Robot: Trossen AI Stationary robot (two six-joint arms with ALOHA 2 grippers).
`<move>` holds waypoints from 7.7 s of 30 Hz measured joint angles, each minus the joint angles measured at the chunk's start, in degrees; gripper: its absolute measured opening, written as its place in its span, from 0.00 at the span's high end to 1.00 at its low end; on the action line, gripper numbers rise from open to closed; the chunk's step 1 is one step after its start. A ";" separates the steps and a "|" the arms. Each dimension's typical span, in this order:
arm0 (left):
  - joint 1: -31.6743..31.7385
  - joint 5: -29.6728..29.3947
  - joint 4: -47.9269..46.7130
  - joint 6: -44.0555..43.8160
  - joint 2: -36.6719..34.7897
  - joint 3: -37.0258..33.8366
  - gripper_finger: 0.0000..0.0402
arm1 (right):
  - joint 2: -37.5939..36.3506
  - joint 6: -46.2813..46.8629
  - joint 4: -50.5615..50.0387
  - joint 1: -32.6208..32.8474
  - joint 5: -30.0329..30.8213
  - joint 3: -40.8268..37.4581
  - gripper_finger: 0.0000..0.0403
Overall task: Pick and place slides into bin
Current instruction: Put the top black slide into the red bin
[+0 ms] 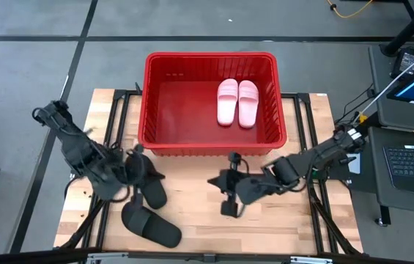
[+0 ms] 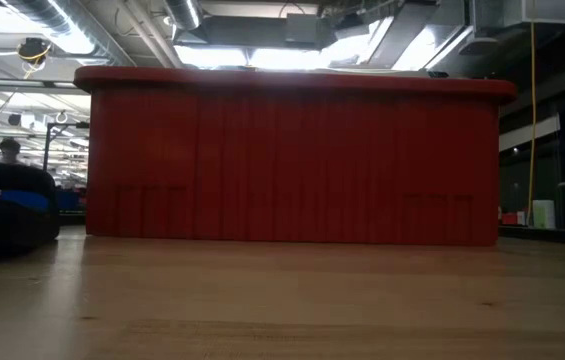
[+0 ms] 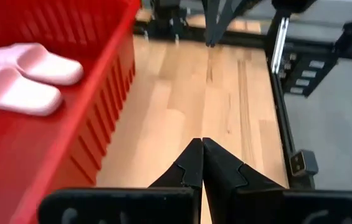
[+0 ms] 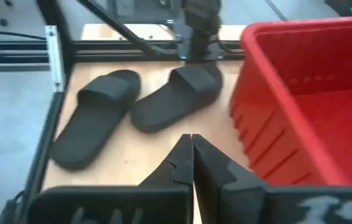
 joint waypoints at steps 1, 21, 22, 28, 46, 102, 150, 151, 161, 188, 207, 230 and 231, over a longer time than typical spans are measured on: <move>-0.21 0.48 -0.95 -0.77 1.71 1.26 1.00 | -0.93 -0.03 3.04 0.54 -0.01 -2.86 0.98; -2.12 14.95 -37.52 -34.16 22.11 18.70 0.99 | -8.36 -1.27 21.05 8.12 -0.18 -19.65 0.95; -2.11 15.33 -39.27 -35.24 22.58 18.70 0.99 | -8.30 -1.13 21.18 8.14 -0.18 -19.65 0.95; -2.10 18.49 -39.25 -34.65 24.16 18.70 0.99 | -8.16 -1.22 21.26 8.15 -0.16 -19.65 0.95; -2.04 13.70 -39.22 -30.38 24.44 18.70 0.99 | -8.16 -1.57 21.19 8.13 -0.17 -19.65 0.95; -2.54 14.34 -40.36 -32.70 24.29 17.23 0.63 | -8.12 -1.50 21.20 7.69 -0.18 -19.63 0.95; -12.44 12.84 -29.47 -55.21 24.22 -8.76 0.63 | -8.34 -3.00 65.18 4.20 -4.90 -40.26 0.95; -12.44 12.84 -28.71 -54.86 24.22 -9.45 0.63 | -8.36 -3.29 64.88 3.98 -4.90 -40.26 0.95; -12.35 12.79 -30.53 -53.54 24.23 -14.96 0.63 | -8.36 -3.09 60.90 1.31 -4.57 -40.26 0.95; -4.15 12.57 -28.05 -47.52 24.24 -22.72 0.69 | -8.36 -2.69 60.76 -1.54 -4.73 -40.26 0.95; -3.19 13.60 -25.52 -47.35 24.23 -25.34 0.96 | -8.36 0.22 60.78 -1.33 -4.75 -40.28 0.95; -4.70 9.12 -29.77 -40.58 24.29 -7.19 0.99 | -8.38 -1.61 64.94 -1.29 -8.38 -40.31 0.95; -4.73 8.16 -29.77 -40.46 24.29 -6.23 0.99 | -8.38 -2.05 65.39 -1.29 -8.39 -40.31 0.95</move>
